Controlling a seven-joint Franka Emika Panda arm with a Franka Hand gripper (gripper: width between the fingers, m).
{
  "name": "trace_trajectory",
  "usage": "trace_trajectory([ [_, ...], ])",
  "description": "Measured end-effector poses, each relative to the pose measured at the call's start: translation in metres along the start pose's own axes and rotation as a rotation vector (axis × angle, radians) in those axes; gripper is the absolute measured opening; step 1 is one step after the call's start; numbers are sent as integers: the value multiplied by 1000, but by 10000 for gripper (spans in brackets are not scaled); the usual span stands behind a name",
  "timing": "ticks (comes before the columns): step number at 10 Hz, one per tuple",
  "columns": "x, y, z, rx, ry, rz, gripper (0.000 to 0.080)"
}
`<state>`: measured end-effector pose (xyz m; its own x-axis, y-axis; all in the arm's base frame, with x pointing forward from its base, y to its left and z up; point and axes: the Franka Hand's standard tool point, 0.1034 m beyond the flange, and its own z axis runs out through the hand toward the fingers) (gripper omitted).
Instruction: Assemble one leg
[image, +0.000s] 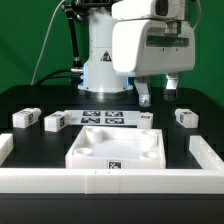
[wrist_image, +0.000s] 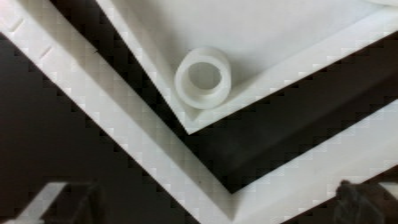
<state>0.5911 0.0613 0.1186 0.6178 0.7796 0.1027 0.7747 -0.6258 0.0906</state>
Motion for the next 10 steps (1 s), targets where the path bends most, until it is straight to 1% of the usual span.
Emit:
trace_trajectory([
  [5, 0, 0, 0, 1, -1, 0, 649],
  [6, -6, -5, 5, 7, -13, -93, 649],
  [7, -12, -10, 9, 21, -33, -181, 649],
  [8, -20, -15, 15, 56, -69, -271, 649],
  [10, -29, -25, 26, 96, -110, -337, 649],
])
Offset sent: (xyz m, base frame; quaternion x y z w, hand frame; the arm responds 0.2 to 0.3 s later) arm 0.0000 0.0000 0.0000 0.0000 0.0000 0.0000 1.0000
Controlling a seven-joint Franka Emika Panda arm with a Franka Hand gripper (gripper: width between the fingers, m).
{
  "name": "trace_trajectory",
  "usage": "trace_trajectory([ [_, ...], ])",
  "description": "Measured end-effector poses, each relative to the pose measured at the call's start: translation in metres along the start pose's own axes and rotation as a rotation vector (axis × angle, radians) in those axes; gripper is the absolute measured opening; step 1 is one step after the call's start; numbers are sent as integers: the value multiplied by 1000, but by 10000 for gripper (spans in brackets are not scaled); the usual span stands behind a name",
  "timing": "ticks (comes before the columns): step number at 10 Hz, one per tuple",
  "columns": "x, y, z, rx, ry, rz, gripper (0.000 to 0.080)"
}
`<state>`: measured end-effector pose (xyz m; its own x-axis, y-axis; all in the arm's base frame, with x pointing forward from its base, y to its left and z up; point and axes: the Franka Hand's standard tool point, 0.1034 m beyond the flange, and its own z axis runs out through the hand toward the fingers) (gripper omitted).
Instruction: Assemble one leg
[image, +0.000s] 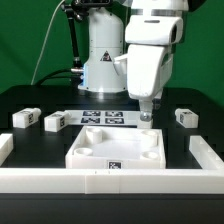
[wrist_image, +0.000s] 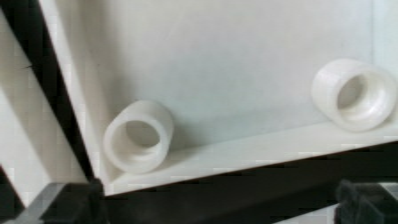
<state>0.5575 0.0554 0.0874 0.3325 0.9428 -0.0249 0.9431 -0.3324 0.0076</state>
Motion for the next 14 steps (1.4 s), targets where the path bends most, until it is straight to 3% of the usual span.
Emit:
trace_trajectory([
  [4, 0, 1, 0, -2, 3, 5, 649],
  [5, -4, -4, 6, 11, -3, 5, 649],
  [7, -19, -28, 22, 36, -11, 9, 649],
  [10, -41, -48, 40, 58, -14, 14, 649],
  [14, -41, -47, 40, 57, -12, -16, 649],
])
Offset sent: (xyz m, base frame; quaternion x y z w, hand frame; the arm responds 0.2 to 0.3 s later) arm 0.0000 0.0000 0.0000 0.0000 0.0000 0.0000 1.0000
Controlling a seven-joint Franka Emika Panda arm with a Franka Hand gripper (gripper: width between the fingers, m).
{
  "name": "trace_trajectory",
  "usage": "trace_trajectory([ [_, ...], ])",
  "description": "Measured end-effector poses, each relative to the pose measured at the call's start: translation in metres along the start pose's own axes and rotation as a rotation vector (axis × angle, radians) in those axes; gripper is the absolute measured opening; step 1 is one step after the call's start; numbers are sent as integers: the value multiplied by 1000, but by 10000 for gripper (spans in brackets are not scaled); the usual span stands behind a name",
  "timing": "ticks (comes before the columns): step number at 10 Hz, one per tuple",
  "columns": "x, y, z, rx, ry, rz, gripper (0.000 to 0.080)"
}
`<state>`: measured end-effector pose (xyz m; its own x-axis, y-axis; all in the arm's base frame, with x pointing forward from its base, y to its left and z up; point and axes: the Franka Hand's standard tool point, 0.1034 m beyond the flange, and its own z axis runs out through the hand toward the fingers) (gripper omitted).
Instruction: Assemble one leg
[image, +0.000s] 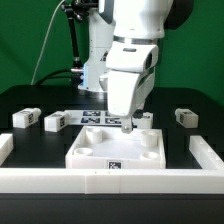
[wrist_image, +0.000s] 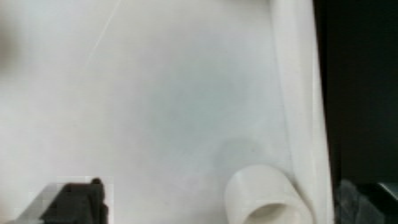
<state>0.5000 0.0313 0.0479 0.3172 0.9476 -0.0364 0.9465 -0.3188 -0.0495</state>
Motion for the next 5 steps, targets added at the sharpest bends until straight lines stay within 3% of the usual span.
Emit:
trace_trajectory([
  [3, -14, -9, 20, 37, -4, -138, 649],
  [5, -19, -15, 32, 46, 0, -135, 649],
])
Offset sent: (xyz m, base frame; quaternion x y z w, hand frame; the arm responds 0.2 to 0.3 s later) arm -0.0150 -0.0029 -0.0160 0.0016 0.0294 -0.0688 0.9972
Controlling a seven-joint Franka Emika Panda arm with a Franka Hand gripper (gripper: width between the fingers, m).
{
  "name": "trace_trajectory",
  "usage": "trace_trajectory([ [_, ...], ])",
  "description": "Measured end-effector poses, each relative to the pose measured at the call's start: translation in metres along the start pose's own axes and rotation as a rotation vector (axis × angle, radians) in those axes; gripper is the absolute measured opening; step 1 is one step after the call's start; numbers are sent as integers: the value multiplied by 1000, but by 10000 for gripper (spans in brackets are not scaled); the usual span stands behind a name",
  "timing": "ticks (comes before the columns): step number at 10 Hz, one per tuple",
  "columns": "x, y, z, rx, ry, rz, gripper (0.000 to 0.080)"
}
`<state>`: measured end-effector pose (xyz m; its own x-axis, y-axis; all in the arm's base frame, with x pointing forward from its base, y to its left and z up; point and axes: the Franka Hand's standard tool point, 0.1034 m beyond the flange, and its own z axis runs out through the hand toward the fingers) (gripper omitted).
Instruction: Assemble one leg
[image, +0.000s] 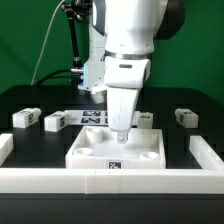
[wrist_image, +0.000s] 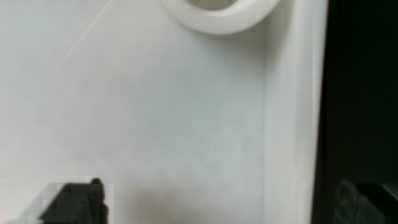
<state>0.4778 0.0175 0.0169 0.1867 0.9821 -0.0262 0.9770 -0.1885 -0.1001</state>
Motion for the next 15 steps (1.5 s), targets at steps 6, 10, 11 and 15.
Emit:
trace_trajectory([
  [6, -7, 0, 9, 9, 4, 17, 564],
  [10, -6, 2, 8, 1, 6, 17, 64],
  [11, -6, 2, 8, 1, 6, 17, 64],
  [15, -6, 2, 8, 1, 6, 17, 64],
])
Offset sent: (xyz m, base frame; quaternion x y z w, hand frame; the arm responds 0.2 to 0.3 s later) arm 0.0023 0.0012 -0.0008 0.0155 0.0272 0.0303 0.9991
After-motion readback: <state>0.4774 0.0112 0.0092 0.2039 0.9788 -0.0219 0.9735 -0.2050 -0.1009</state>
